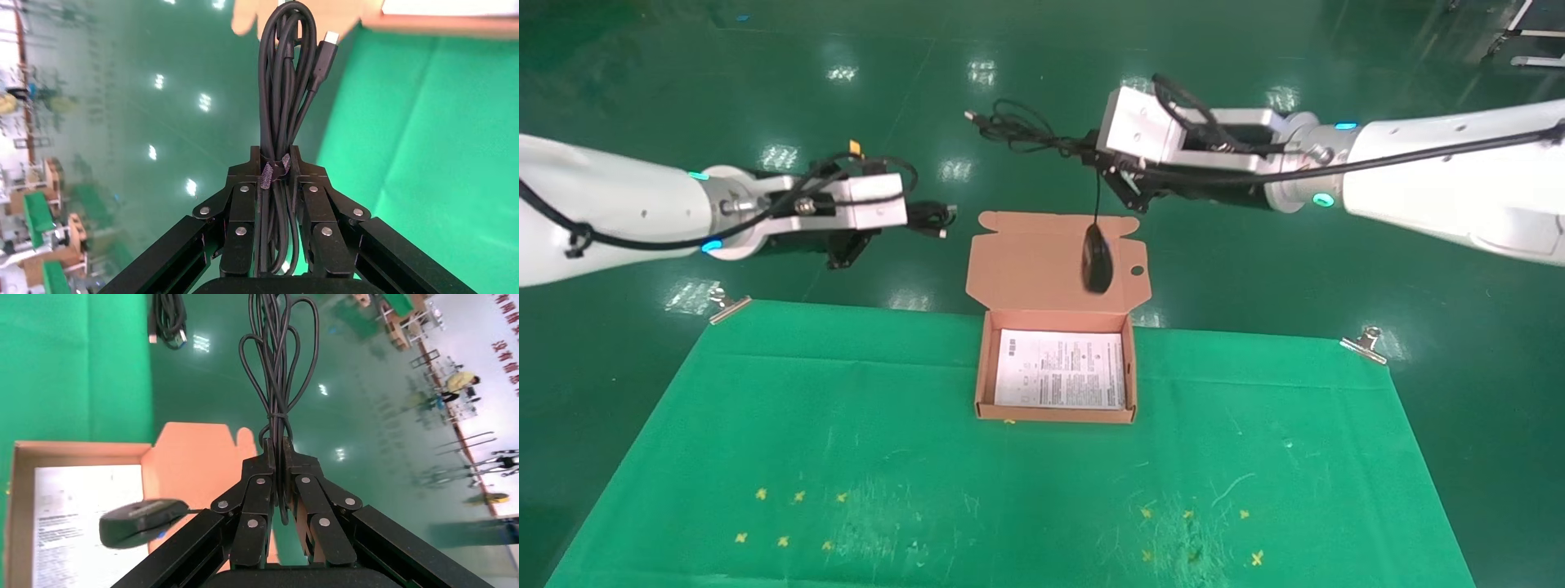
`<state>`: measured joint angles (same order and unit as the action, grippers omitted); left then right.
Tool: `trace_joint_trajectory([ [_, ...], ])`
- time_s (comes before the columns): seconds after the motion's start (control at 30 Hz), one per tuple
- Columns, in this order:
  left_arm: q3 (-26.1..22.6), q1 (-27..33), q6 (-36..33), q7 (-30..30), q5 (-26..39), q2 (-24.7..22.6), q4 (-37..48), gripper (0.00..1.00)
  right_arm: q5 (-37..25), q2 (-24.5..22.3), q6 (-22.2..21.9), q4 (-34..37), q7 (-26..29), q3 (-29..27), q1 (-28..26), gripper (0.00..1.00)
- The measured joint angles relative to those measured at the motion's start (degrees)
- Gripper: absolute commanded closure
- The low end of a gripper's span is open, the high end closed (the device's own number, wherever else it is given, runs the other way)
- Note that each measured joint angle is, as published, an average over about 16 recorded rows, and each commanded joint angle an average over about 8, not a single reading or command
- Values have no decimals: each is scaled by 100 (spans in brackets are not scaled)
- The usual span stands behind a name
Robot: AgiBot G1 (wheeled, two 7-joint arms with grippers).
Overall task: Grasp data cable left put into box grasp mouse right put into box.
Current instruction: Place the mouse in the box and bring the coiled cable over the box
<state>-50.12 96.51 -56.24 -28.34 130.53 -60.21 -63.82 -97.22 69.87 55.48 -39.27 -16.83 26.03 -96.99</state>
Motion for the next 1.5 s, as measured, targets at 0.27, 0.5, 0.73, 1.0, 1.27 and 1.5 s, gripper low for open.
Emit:
trace_joint_trajectory([
  [0.27, -72, -116, -389, -300, 149, 159, -237, 100, -90, 246, -86, 243, 6, 108, 160, 100],
  [0.5, -120, -197, -702, -587, 302, 293, -504, 100, -137, 421, -156, 522, -68, 174, 251, 100],
  [0.73, -143, -249, -886, -780, 400, 373, -716, 100, -148, 569, -230, 784, -161, 235, 332, 100],
  [1.0, -147, -272, -931, -867, 452, 393, -815, 100, -6, 724, -329, 951, -182, 371, 466, 100],
  [1.27, -147, -277, -938, -884, 463, 397, -835, 100, 368, 813, -588, 1070, 92, 713, 665, 100],
  [1.5, -147, -278, -939, -887, 465, 397, -838, 100, 688, 826, -949, 1396, 610, 1142, 779, 100],
])
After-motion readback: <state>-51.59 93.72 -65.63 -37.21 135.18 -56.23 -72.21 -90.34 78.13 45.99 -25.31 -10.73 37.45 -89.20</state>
